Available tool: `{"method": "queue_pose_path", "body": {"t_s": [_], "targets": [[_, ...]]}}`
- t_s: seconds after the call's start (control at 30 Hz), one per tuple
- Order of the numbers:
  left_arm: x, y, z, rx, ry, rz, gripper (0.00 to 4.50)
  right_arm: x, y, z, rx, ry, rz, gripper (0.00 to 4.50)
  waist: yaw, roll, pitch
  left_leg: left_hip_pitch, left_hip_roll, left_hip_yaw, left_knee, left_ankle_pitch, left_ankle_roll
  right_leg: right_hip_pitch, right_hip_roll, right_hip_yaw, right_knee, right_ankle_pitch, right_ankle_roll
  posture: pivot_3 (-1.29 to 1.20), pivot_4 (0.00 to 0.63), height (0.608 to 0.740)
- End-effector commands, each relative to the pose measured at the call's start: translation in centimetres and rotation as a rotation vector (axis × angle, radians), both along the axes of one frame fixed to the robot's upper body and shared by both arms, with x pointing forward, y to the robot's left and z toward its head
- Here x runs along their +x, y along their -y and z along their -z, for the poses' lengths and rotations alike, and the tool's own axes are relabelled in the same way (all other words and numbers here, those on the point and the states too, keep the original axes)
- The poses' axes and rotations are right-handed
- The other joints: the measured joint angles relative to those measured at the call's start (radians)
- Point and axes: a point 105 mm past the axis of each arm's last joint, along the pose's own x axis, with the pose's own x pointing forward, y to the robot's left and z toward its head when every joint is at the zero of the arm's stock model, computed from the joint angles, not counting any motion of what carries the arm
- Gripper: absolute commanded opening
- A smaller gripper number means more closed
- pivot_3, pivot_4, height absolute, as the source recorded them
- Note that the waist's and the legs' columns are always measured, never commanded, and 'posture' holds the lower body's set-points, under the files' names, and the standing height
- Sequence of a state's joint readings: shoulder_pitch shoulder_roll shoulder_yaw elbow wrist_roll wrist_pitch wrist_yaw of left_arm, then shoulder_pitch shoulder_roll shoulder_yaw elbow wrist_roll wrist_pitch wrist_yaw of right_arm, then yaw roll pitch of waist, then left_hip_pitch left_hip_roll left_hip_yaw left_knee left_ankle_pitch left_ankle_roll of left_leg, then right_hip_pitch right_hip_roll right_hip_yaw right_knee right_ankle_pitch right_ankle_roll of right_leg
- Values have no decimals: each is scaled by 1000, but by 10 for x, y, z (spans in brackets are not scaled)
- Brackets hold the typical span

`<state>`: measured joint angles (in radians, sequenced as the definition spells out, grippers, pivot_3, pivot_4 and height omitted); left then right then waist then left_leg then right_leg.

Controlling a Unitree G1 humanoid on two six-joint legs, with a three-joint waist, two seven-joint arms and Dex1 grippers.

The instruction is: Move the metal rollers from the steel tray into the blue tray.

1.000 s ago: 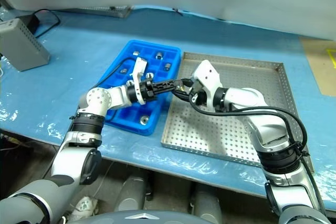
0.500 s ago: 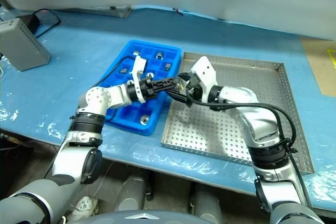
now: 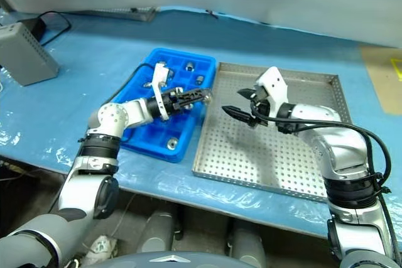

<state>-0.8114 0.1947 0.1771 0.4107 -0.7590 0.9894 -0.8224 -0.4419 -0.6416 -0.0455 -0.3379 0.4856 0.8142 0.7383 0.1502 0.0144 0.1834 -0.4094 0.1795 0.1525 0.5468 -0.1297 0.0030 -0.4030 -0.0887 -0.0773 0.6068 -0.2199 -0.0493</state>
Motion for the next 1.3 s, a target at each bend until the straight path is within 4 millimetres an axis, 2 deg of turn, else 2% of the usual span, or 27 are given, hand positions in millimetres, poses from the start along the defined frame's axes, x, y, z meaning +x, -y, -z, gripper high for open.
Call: {"method": "queue_pose_path", "body": {"t_s": [0.03, 0.17, 0.33, 0.57, 0.8, 0.97, 1.13, 1.3], "targets": [[6, -31, -38, -26, 170, -107, 1376, -7, -8, -13, 29, 54, -36, 3631, 0, 0, 0, 0, 0, 0, 0, 0, 0, 0, 0, 0, 0, 0, 0, 138, 150, 740], [-1, -57, -45, 34, 269, -189, 1376, -7, -19, -6, 30, 44, -66, 3631, 1, 0, 0, 0, 0, 0, 0, 0, 0, 0, 0, 0, 0, 0, 0, 138, 150, 740], [-11, -92, -38, 177, 469, -386, 1376, -2, -29, 0, 6, 46, -95, 3631, 6, 0, 0, -1, 0, 0, 0, -1, 1, 0, -1, 0, -1, 0, 0, 240, 150, 740], [-39, -130, -16, 313, 487, -450, 1376, 5, -43, 6, -35, 45, -178, 3631, 19, 0, 0, 0, 1, -1, -1, 0, -1, 0, 0, -1, 1, 0, 0, 337, 150, 740], [-54, -142, 10, 399, 414, -499, 1376, 8, -58, 12, -52, 44, -247, 3631, 56, 0, 0, -1, 1, -1, -1, 0, -1, -1, 0, -1, 0, 0, 0, 389, 150, 740], [-63, -147, 25, 452, 372, -499, 1376, 6, -58, 16, -68, 40, -260, 3631, 70, 0, 0, 0, 1, -1, -1, 0, -1, 0, 0, 0, 1, 0, 0, 393, 150, 740], [-58, -141, 35, 457, 328, -491, 1376, 8, -55, 17, -73, 44, -240, 3631, 82, 0, 0, 1, 1, -1, -1, 0, -1, 0, 0, 0, 1, -1, 0, 376, 150, 740], [-54, -146, 49, 493, 270, -503, 1376, 8, -54, 19, -74, 46, -224, 3631, 83, 0, 0, 2, 1, -1, -1, 0, -1, 0, 0, 1, 1, -1, 0, 359, 150, 740]]}}
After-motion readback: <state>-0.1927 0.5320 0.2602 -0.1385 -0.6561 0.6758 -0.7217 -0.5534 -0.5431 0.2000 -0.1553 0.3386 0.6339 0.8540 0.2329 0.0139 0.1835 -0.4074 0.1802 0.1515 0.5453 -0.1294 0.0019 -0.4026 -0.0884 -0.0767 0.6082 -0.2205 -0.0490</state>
